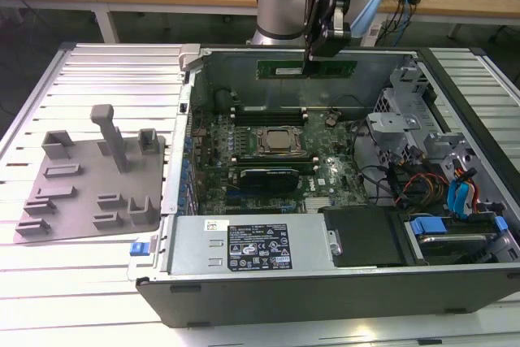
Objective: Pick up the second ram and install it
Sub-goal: 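Insert the second ram into the second slot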
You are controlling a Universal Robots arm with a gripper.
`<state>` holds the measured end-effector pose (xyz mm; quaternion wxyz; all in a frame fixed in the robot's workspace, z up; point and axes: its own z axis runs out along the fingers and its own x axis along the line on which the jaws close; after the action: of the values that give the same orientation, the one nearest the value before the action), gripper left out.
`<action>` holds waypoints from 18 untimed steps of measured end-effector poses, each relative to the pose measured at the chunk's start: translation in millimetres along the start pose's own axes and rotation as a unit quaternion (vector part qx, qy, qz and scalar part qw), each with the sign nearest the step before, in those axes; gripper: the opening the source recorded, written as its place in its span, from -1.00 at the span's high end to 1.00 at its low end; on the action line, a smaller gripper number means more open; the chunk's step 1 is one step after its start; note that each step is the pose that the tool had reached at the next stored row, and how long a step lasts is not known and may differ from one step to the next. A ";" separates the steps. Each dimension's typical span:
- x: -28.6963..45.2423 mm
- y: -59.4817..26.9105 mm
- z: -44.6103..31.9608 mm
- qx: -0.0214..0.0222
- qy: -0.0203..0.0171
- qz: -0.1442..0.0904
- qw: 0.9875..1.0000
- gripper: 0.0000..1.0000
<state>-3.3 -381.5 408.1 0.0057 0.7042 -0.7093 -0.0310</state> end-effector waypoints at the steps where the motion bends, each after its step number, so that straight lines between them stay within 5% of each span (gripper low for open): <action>1: 0.0 -0.1 0.5 0.000 0.000 0.000 1.000 0.77; 9: 0.3 -0.4 8.0 0.001 -0.002 0.025 1.000 0.77; 18: 0.7 -0.9 18.2 0.001 -0.002 0.025 1.000 0.77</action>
<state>-3.4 -381.5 389.9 0.0046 0.6859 -0.7270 -0.0315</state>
